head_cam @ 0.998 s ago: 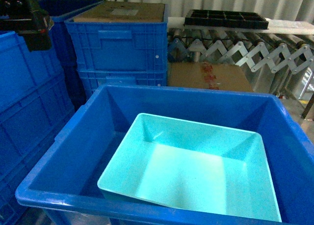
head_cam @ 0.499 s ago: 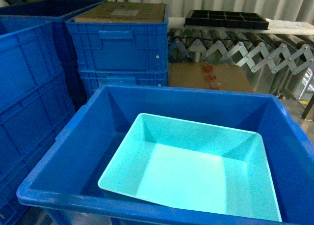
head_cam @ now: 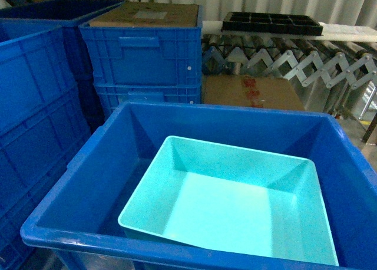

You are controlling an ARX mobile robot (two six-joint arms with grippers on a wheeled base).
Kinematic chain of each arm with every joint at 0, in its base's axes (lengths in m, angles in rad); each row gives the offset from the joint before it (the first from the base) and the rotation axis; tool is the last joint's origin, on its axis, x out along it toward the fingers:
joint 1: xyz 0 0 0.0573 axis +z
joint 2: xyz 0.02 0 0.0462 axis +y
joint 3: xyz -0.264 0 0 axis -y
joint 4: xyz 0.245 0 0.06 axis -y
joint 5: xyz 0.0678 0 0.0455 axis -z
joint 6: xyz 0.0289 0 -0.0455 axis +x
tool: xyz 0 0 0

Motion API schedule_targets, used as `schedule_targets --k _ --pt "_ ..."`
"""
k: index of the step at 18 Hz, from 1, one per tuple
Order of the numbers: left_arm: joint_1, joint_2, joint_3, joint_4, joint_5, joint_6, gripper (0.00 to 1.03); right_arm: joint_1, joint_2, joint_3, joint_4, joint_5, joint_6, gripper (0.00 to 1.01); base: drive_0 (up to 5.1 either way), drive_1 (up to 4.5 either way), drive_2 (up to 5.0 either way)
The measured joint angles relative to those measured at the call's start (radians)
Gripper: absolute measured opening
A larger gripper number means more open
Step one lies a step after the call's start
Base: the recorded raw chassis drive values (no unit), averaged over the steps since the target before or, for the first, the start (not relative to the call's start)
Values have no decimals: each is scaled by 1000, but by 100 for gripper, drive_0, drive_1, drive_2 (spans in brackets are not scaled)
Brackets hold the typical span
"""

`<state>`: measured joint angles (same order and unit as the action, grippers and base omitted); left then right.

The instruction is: Stack blue boxes stably on right

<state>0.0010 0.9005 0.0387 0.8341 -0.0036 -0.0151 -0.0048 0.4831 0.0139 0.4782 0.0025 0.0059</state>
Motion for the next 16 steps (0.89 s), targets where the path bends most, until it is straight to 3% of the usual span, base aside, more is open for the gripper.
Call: schedule_targets --k 16 --pt "-2 -571 -23 -505 3 0 2 0 -345 0 -355 0 0 2 0 0 0"
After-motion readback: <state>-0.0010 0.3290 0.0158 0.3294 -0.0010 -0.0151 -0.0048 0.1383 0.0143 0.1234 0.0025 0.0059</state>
